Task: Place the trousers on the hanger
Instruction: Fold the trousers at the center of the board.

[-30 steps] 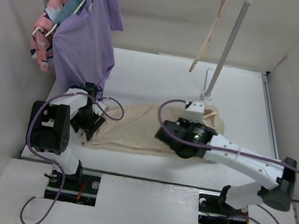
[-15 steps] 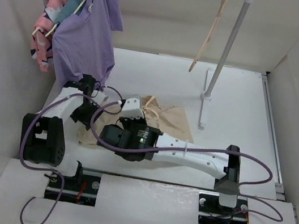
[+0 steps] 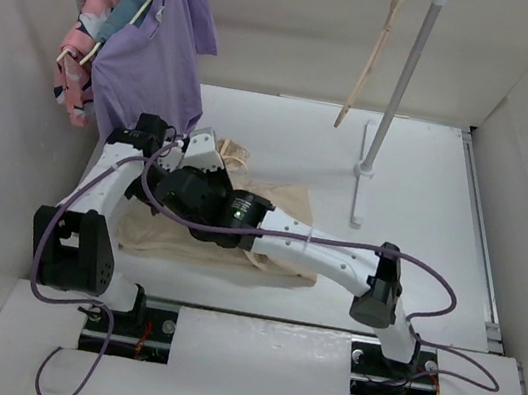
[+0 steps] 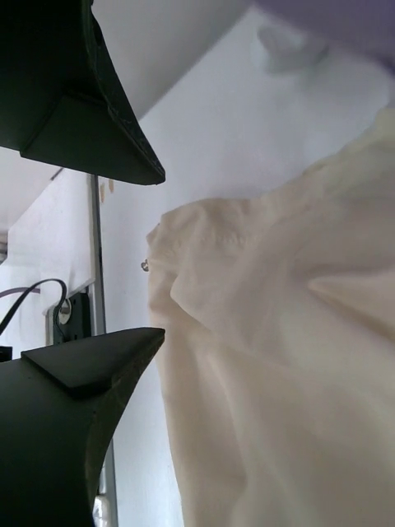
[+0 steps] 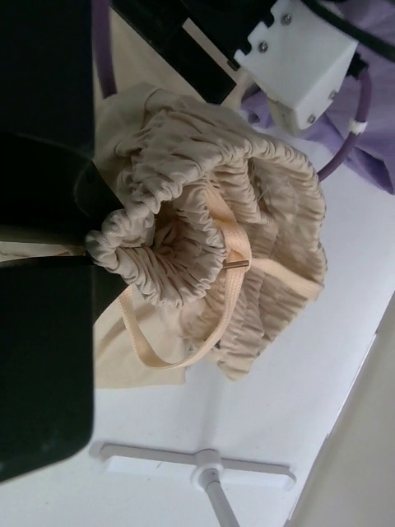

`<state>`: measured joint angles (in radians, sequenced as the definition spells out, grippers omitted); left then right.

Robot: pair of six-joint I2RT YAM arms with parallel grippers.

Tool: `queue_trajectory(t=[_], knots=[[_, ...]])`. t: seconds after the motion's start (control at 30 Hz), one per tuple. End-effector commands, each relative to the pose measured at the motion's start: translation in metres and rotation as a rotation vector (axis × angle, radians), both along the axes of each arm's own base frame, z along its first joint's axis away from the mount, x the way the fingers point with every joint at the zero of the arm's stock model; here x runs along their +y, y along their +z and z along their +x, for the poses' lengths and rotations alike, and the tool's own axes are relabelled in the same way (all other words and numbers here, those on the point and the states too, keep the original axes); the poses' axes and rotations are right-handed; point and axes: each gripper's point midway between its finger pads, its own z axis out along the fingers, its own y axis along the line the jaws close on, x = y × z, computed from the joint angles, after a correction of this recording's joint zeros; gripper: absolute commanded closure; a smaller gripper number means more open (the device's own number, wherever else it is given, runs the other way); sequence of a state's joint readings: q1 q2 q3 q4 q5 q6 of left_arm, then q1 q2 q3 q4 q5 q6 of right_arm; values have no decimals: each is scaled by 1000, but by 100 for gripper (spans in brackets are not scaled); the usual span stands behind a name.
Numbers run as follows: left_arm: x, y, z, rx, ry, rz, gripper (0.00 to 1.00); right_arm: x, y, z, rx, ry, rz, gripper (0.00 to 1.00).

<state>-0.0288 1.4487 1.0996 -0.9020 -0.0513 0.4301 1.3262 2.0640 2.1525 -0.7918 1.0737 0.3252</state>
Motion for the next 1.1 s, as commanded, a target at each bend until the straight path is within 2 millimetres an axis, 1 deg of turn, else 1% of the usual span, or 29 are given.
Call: queue_trajectory(t=[0.0, 0.07, 0.13, 0.2, 0.23, 0.27, 0.3, 0.33, 0.37, 0.4, 0.43, 0.47, 0.5, 0.53, 0.57, 0.6, 0.63, 0.67, 0.7, 0.73, 0.77, 0.8, 0.83, 0.87, 0.9, 0.93, 0.97, 1.0, 1.07], knots=[[12, 31, -2, -52, 46, 67, 33, -3, 28, 8, -27, -65, 118, 100], [15, 40, 0, -77, 61, 88, 33, -6, 32, 13, -33, -87, 147, 100], [15, 47, 1, -92, 62, 87, 33, -1, 37, 13, -33, -78, 185, 100], [15, 54, 5, -112, 71, 84, 33, 9, 38, 12, -17, -47, 223, 100], [13, 59, 6, -131, 70, 74, 33, 17, 31, 9, 8, -14, 233, 100], [16, 59, 6, -131, 81, 75, 33, 27, 20, 9, 20, 7, 250, 100], [16, 65, 9, -154, 82, 73, 33, 33, 16, 7, 32, 36, 259, 100], [21, 69, 11, -170, 114, 72, 33, 42, 7, 5, 51, 65, 271, 100], [24, 72, 12, -178, 123, 72, 33, 60, 1, 1, 83, 129, 321, 100], [26, 77, 17, -203, 133, 72, 30, 67, -19, -3, 116, 162, 304, 100], [31, 82, 21, -227, 157, 83, 29, 75, -27, -7, 138, 198, 318, 100], [33, 86, 23, -243, 171, 93, 29, 90, -41, -16, 189, 269, 329, 100], [33, 90, 25, -255, 172, 92, 29, 99, -47, -20, 204, 307, 357, 93], [37, 100, 31, -286, 184, 92, 26, 110, -61, -24, 224, 356, 330, 87], [39, 106, 33, -302, 188, 103, 24, 119, -69, -29, 244, 411, 317, 80], [39, 110, 35, -316, 189, 102, 23, 137, -73, -45, 291, 533, 320, 69], [43, 113, 36, -325, 202, 113, 20, 149, -81, -51, 310, 602, 295, 45], [43, 117, 35, -328, 202, 113, 20, 158, -81, -63, 301, 691, 251, 37], [47, 120, 34, -338, 210, 133, 15, 164, -83, -73, 308, 737, 224, 34], [48, 120, 31, -329, 213, 144, 15, 169, -77, -88, 299, 767, 190, 28], [50, 118, 30, -318, 207, 156, 14, 171, -85, -93, 275, 794, 121, 26], [52, 118, 29, -318, 211, 168, 10, 172, -83, -100, 261, 819, 94, 23], [53, 118, 27, -307, 201, 171, 10, 174, -82, -110, 245, 837, 73, 20], [51, 118, 23, -301, 197, 161, 10, 173, -78, -113, 245, 854, 69, 19], [49, 121, 25, -312, 195, 151, 10, 169, -85, -115, 261, 862, 55, 19], [47, 120, 22, -295, 182, 144, 10, 170, -73, -115, 245, 866, 78, 19], [45, 119, 22, -295, 178, 132, 10, 166, -79, -119, 260, 877, 70, 19], [43, 117, 18, -271, 161, 120, 10, 159, -66, -120, 257, 875, 91, 19], [28, 109, 15, -239, 110, 40, 10, 150, -59, -123, 266, 866, 119, 19]])
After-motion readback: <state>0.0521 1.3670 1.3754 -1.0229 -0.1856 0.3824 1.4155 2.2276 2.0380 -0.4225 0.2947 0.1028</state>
